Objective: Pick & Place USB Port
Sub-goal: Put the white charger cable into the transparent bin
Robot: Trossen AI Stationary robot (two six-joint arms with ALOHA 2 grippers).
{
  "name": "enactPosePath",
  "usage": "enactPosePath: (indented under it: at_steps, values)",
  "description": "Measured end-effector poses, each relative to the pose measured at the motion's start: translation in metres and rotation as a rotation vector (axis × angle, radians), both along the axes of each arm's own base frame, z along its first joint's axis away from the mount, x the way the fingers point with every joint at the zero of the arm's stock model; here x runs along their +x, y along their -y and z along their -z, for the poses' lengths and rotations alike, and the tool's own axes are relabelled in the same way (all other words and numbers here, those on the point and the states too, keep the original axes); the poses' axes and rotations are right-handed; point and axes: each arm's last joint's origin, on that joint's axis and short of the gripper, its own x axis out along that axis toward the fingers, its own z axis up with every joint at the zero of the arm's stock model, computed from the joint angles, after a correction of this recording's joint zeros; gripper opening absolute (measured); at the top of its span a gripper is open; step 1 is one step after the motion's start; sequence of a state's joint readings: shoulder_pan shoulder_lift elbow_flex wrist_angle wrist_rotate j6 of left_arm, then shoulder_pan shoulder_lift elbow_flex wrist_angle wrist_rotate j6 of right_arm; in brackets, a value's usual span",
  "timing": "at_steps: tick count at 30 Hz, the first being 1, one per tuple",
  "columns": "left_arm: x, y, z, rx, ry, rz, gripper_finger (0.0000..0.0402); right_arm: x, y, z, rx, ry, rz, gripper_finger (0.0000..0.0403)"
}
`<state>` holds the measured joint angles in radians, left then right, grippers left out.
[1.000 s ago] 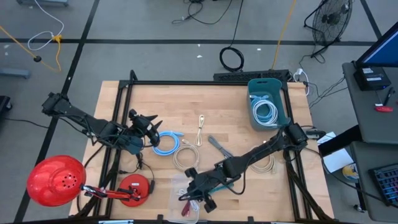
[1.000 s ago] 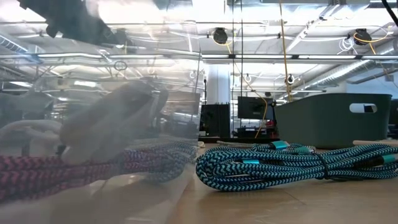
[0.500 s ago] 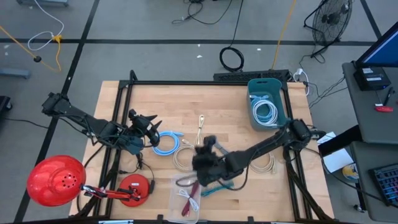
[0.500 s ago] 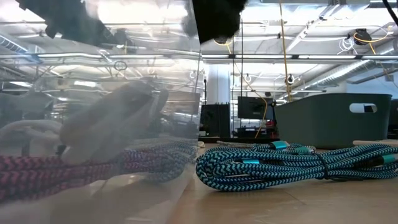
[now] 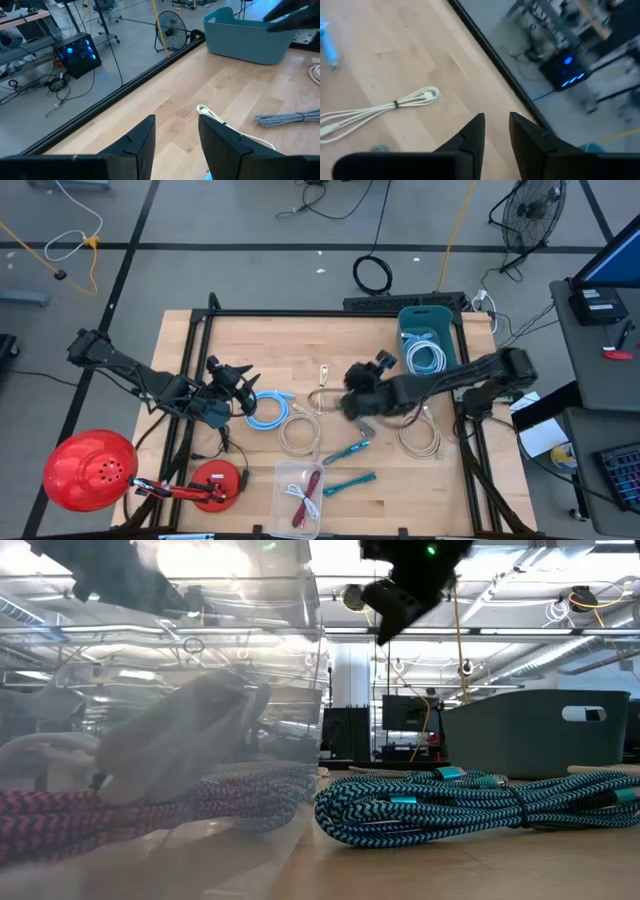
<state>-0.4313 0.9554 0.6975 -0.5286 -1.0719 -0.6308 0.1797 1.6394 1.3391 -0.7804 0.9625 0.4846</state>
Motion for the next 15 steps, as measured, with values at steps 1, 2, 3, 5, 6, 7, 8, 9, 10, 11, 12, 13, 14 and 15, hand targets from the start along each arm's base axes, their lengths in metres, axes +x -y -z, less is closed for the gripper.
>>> enactPosePath:
  at_steps: [1, 2, 3, 5, 6, 7, 8, 9, 10, 11, 12, 13, 14, 15]
  values:
    - [0.000, 0.000, 0.000, -0.001, 0.000, 0.001, 0.0154, -0.008, 0.008, 0.002, 0.042, 0.033, 0.005, 0.0091]
    - [0.000, 0.000, 0.000, -0.001, 0.000, 0.001, 0.0154, -0.015, 0.016, 0.005, 0.085, 0.066, 0.007, 0.0095]
    - [0.000, 0.000, 0.000, -0.001, 0.000, 0.001, 0.0154, -0.023, 0.025, 0.008, 0.126, 0.104, 0.004, 0.0100]
    - [0.000, 0.000, 0.000, -0.001, 0.000, 0.001, 0.0154, -0.040, 0.039, 0.015, 0.197, 0.190, -0.008, 0.0111]
    - [0.000, 0.000, 0.000, -0.001, 0.000, 0.001, 0.0154, -0.049, 0.046, 0.019, 0.227, 0.229, -0.013, 0.0117]
    - [0.000, 0.000, 0.000, -0.001, 0.000, 0.001, 0.0154, -0.058, 0.051, 0.024, 0.250, 0.262, -0.016, 0.0124]
    - [0.000, 0.000, 0.000, -0.001, -0.001, 0.001, 0.0154, -0.066, 0.056, 0.028, 0.280, 0.293, -0.024, 0.0130]
    - [0.000, 0.000, 0.000, -0.001, 0.000, 0.001, 0.0154, -0.074, 0.059, 0.033, 0.304, 0.322, -0.029, 0.0137]
    - [0.000, 0.000, 0.000, -0.001, 0.000, 0.000, 0.0154, -0.081, 0.062, 0.038, 0.326, 0.345, -0.032, 0.0144]
    - [0.000, 0.000, 0.000, 0.000, 0.000, 0.000, 0.0154, -0.088, 0.063, 0.042, 0.343, 0.369, -0.035, 0.0150]
    - [0.000, 0.000, 0.000, 0.000, 0.001, 0.000, 0.0154, -0.094, 0.064, 0.045, 0.356, 0.392, -0.037, 0.0157]
    - [0.000, 0.000, 0.000, 0.000, 0.000, -0.001, 0.0154, -0.099, 0.065, 0.048, 0.363, 0.412, -0.042, 0.0163]
    - [0.000, 0.000, 0.000, 0.001, 0.000, -0.002, 0.0154, -0.103, 0.065, 0.050, 0.364, 0.427, -0.045, 0.0168]
    - [0.000, -0.001, 0.000, 0.001, 0.001, -0.005, 0.0154, -0.107, 0.064, 0.052, 0.371, 0.439, -0.053, 0.0173]
